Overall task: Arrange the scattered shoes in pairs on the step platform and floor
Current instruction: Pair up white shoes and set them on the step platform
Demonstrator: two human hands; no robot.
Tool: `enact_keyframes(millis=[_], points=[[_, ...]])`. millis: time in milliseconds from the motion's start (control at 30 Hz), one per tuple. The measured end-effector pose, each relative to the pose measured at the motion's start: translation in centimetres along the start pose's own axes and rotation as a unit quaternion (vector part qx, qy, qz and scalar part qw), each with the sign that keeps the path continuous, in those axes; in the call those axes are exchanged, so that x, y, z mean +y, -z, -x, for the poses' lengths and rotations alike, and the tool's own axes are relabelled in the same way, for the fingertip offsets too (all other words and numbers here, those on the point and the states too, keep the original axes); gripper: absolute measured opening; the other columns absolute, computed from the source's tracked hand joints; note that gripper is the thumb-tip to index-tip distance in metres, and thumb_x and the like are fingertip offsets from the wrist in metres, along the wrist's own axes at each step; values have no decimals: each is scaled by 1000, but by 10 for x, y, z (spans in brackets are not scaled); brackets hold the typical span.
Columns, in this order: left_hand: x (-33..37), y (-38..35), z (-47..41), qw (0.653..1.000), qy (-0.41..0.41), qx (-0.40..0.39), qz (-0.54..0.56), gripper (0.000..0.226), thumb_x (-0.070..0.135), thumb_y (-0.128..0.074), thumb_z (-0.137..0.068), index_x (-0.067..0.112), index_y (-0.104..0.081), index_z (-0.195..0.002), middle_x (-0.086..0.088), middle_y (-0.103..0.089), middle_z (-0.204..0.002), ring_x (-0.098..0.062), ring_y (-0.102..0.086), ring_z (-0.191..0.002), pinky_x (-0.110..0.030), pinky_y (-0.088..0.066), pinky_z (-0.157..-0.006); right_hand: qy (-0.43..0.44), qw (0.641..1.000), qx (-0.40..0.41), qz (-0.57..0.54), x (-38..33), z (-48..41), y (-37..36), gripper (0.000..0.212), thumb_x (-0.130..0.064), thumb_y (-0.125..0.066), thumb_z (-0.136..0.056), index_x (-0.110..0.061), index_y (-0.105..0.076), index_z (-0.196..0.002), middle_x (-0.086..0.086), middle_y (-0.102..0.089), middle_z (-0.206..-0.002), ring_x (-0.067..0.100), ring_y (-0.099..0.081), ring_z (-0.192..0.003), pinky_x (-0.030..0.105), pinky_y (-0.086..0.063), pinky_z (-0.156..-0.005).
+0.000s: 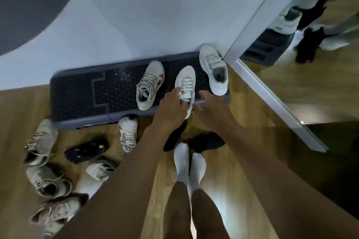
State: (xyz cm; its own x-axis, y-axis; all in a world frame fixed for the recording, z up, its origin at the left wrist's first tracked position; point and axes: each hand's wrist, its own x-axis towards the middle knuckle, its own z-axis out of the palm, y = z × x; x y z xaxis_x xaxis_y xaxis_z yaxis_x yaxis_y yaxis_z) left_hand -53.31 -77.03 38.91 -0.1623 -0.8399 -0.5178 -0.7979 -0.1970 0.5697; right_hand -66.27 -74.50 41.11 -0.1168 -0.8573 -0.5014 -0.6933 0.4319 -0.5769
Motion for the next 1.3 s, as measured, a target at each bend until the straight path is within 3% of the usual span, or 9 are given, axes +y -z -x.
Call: enact_keyframes(millis=[100,233,367,600,667,800,1067,1200,1300], points=[[-32,-36,-60,1000,16,-19,-1,53,26,-44,-95,16,-28,-144,-13,-36,-145,-32,-38,-130,-40,-35,-100,-16,1000,-14,9,35,-60,-36,11,-26,-50,-90,-22,-47,-80,-7,-50,-71,15,-51,-66,31,-39,-57],[-68,-77,-122,995,72,-65,25,58,20,-49,-92,14,-26,-144,-13,-36,-145,-32,-42,-127,-33,-36,-88,-45,998,-40,-22,72,-121,-83,40,-14,-50,-90,-31,-29,-61,-13,-34,-59,3,-31,-50,16,-26,-43],[-90,-113,-159,991,87,-101,23,56,21,-52,-90,13,-28,-140,-16,-49,-130,-31,-52,-112,-33,-39,-80,-85,992,-92,-9,99,-164,-121,24,-10,-50,-90,-15,-43,-68,2,-44,-65,13,-41,-58,22,-34,-54],[-108,-148,-196,986,84,-77,-122,77,18,-49,-93,17,3,-151,-21,-46,-135,-37,-50,-117,-44,-42,-92,-120,990,-76,-22,132,-207,-153,6,-11,-48,-94,-8,-49,-89,10,-52,-80,20,-52,-72,30,-37,-64],[-111,-151,-206,984,102,-57,-136,68,17,-48,-94,13,-9,-149,-23,-45,-134,-39,-48,-118,-45,-42,-92,-108,992,-58,-4,138,-213,-159,13,-13,-50,-93,-4,-52,-102,11,-57,-91,20,-54,-80,30,-36,-64],[-107,-150,-215,988,111,9,-111,37,15,-47,-93,4,-41,-128,-22,-52,-124,-39,-52,-111,-44,-44,-87,-87,996,2,27,137,-221,-157,9,-8,-51,-89,-11,-43,-89,6,-52,-89,15,-44,-79,26,-28,-65],[-100,-140,-249,988,124,87,-40,30,12,-45,-93,-2,-45,-119,-26,-55,-116,-39,-54,-105,-35,-35,-73,-60,997,-28,39,113,-270,-131,20,-9,-49,-90,-6,-48,-109,15,-57,-113,29,-55,-99,31,-36,-71],[-97,-142,-250,989,148,27,-12,49,14,-49,-92,-2,-32,-135,-27,-47,-132,-39,-49,-118,-39,-41,-88,-66,994,-86,27,117,-276,-129,25,-10,-49,-92,-3,-45,-116,17,-55,-118,29,-55,-102,30,-37,-73],[-76,-144,-243,995,55,77,-35,73,20,-50,-94,1,-5,-149,-24,-11,-155,-34,-14,-144,-39,-20,-116,-41,997,-59,10,119,-269,-117,19,-14,-48,-94,-4,-49,-109,14,-59,-108,27,-57,-94,28,-36,-69]])
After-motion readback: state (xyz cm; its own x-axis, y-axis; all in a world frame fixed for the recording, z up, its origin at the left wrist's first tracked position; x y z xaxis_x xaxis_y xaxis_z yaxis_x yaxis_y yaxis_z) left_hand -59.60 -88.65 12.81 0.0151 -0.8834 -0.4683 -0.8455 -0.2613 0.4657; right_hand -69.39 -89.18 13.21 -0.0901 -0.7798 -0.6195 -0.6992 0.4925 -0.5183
